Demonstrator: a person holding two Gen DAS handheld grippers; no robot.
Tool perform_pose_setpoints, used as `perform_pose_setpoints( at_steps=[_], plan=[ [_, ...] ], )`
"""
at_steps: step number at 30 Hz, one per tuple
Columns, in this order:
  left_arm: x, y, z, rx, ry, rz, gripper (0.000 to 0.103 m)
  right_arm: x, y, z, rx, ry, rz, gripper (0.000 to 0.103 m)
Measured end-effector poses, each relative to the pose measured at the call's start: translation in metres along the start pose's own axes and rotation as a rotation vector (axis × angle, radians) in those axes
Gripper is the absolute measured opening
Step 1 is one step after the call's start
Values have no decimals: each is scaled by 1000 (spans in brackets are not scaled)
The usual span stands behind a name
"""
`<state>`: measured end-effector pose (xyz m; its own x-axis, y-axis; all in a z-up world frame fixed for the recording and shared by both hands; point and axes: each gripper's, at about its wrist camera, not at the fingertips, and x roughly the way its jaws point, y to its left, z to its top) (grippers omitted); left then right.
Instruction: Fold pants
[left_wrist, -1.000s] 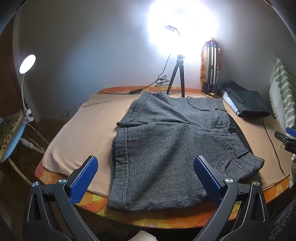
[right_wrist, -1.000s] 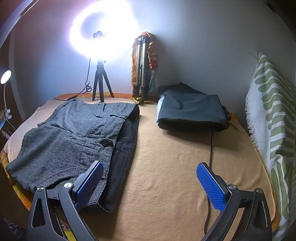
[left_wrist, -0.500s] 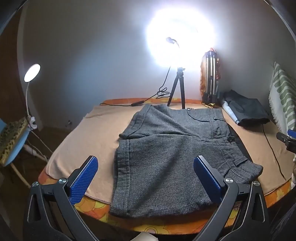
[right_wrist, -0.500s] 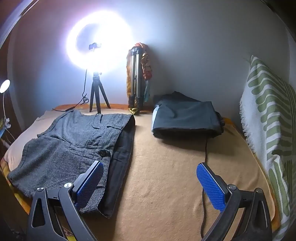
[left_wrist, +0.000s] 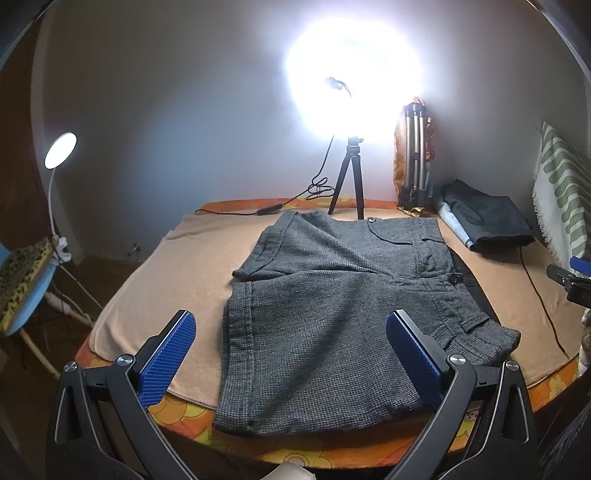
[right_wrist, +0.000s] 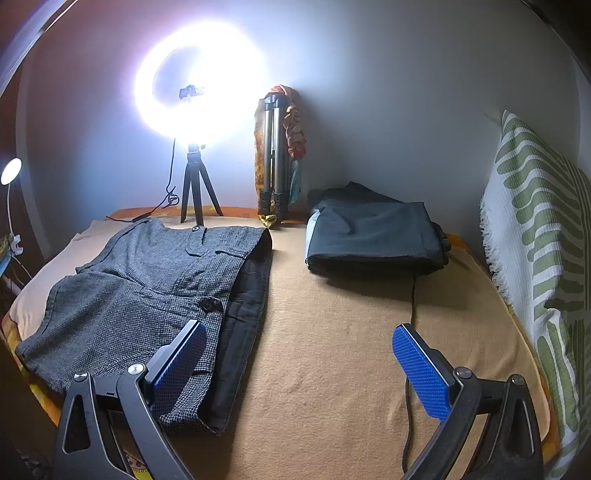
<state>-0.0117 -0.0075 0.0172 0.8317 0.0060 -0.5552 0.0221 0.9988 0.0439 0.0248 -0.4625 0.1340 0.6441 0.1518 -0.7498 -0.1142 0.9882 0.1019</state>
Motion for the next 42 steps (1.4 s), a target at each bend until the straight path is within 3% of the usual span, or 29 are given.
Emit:
perform_pose_setpoints(
  at_steps=[42],
  plan=[
    [2,0,-1,7,9,5,103,1,4,-4,-18,4,13,102]
  ],
)
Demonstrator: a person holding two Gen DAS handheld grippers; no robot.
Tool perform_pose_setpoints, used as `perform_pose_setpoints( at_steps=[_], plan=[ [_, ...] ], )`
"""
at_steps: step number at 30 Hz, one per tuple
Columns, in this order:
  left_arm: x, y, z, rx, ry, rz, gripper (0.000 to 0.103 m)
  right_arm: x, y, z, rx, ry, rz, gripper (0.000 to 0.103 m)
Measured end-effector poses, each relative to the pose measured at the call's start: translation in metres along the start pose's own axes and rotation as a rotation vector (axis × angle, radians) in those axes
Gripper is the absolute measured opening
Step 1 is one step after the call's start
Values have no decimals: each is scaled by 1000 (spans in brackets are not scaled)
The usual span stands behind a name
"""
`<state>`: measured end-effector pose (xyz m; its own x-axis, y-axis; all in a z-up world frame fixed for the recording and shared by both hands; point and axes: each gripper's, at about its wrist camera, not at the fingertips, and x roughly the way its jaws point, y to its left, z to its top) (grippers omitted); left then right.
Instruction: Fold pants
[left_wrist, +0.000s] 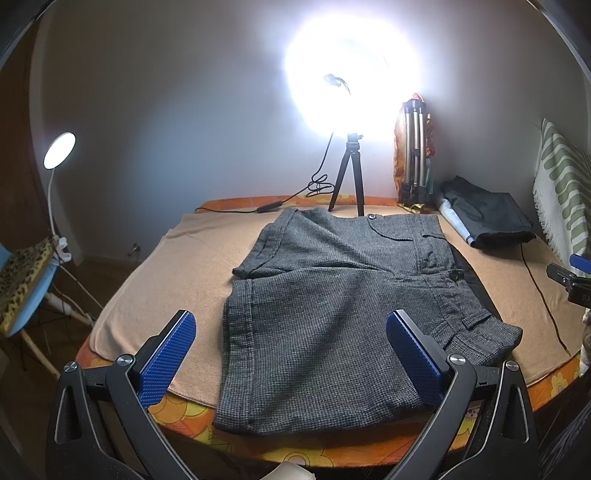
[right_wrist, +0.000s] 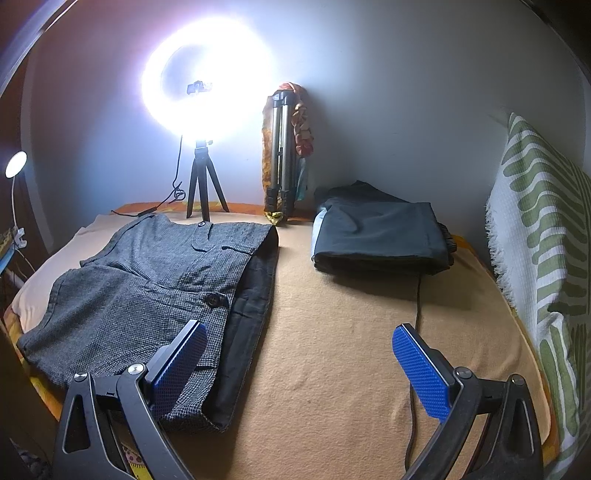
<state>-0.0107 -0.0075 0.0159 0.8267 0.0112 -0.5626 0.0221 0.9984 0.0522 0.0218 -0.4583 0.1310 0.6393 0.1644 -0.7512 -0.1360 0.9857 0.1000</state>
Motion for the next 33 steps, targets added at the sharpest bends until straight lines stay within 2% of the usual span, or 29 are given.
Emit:
perform_pose_setpoints(
  at_steps=[11,20,24,29,33],
  plan=[
    [2,0,-1,1,8,-1,103,2,3,-1,-13,4,11,102],
    [11,7,-13,26,43,-24,102,9,18,-9,-103,41,113,99],
    [16,9,-20,55,64,-44,97,8,29,-17,-177,27,192,96],
    [26,15,-27,42,126,-104,85,9,51,-29,-305,48,272,92],
    [32,17,-33,52,161,-130,81,7,79,-45,-485,66,353,84]
  ],
)
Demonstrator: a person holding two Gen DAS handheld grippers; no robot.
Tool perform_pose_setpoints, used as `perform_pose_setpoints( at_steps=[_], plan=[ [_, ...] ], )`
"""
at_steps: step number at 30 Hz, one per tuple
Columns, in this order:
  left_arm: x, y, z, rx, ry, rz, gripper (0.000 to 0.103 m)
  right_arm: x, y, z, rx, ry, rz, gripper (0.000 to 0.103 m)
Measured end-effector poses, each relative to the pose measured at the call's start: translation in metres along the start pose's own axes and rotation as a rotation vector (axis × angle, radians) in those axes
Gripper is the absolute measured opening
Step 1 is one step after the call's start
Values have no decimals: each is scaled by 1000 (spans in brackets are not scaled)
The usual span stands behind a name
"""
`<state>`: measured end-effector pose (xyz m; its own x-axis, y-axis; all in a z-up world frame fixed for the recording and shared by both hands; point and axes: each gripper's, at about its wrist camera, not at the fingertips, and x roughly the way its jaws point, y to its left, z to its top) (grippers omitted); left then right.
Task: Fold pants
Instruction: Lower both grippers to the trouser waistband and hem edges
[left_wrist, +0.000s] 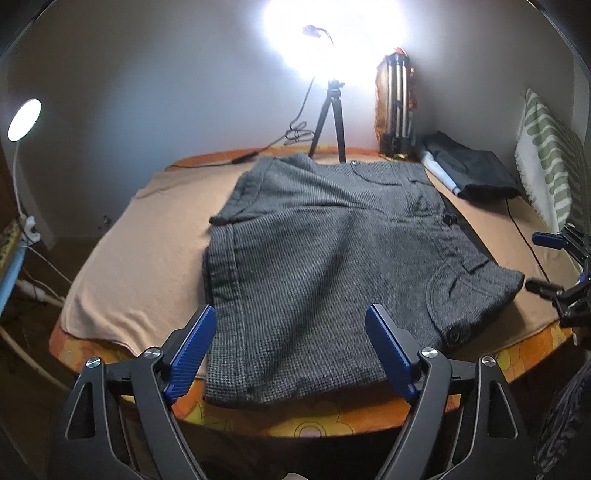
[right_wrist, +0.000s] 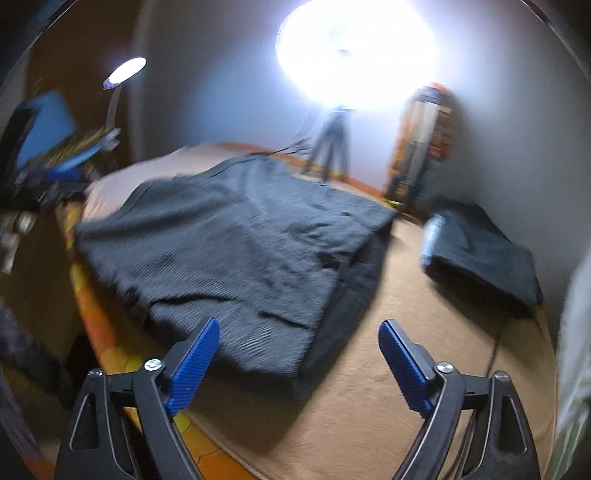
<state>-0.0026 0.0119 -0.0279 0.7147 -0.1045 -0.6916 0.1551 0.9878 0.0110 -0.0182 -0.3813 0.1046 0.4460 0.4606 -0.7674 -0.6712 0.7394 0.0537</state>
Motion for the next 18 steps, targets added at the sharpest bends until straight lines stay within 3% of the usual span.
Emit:
perform_pose_setpoints(
  at_steps=[8,18],
  plan=[
    [13,-1,-7,9,76,-99,74,19,35,-6,-199,79,70,69],
    [15,-4,-15,97,146,-137,74,35,47,-12,-324,135,24,61]
  ],
)
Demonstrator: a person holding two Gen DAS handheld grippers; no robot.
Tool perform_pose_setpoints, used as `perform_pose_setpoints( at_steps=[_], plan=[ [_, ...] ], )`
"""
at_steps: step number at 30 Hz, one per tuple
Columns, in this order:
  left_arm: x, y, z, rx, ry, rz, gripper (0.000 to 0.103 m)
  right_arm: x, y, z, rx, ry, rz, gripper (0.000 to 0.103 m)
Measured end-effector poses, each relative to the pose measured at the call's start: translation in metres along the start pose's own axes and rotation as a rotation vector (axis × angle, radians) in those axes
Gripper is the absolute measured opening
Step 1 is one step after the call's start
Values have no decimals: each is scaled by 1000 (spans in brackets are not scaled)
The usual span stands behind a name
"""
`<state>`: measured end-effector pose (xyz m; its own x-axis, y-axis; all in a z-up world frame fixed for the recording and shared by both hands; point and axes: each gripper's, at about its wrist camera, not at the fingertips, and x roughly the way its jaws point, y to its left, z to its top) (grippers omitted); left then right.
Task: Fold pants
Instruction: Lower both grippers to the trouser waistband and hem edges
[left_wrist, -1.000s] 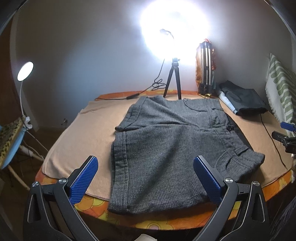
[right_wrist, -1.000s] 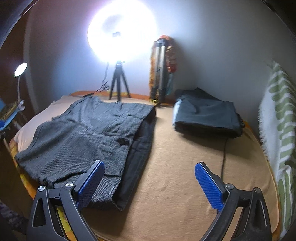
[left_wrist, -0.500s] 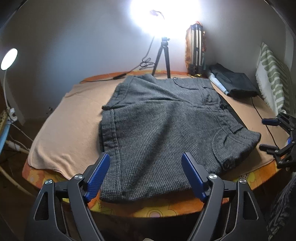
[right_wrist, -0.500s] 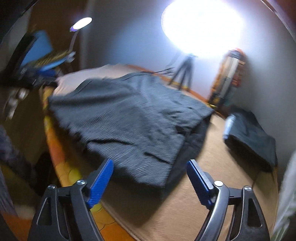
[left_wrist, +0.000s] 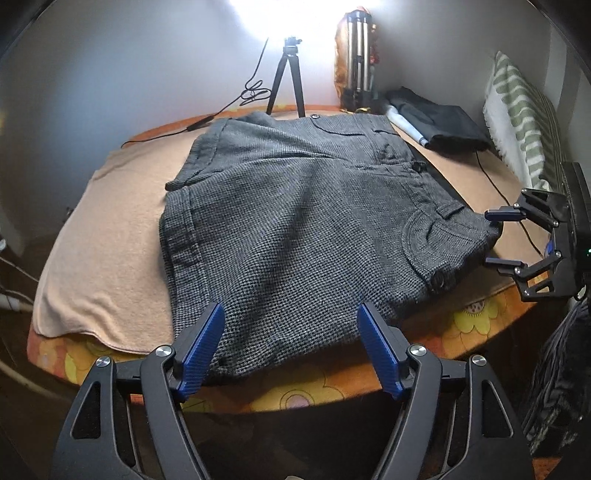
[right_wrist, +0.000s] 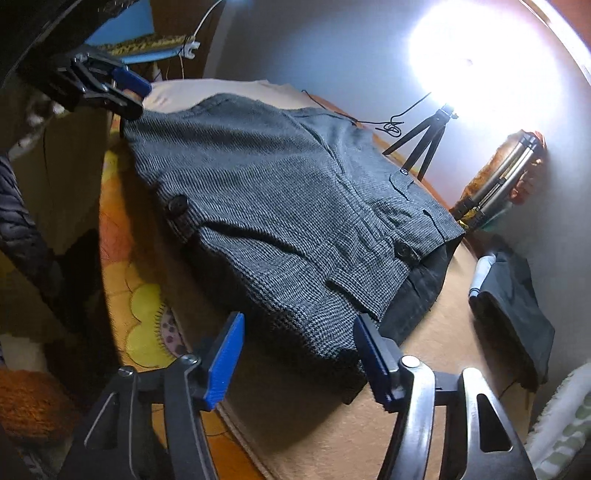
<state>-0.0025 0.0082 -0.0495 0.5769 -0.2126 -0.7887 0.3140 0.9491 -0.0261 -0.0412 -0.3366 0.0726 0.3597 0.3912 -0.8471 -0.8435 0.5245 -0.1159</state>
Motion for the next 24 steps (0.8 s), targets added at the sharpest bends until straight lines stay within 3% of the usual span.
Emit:
perform_pose_setpoints(
  at_steps=[7,10,16,24],
  plan=[
    [7,3,0,24,30,-7,74,6,8,-4,-83,19,5,60],
    [11,4,-1,28,43,-20,74,12,8,-6,-97,46,4,44],
    [13,-9,-2,130,48,-31,75,7,-17,1,31,19,42,21],
    [35,-29,-6,288,77,56,75,-7,-51,25,171,-68,17,14]
  ],
)
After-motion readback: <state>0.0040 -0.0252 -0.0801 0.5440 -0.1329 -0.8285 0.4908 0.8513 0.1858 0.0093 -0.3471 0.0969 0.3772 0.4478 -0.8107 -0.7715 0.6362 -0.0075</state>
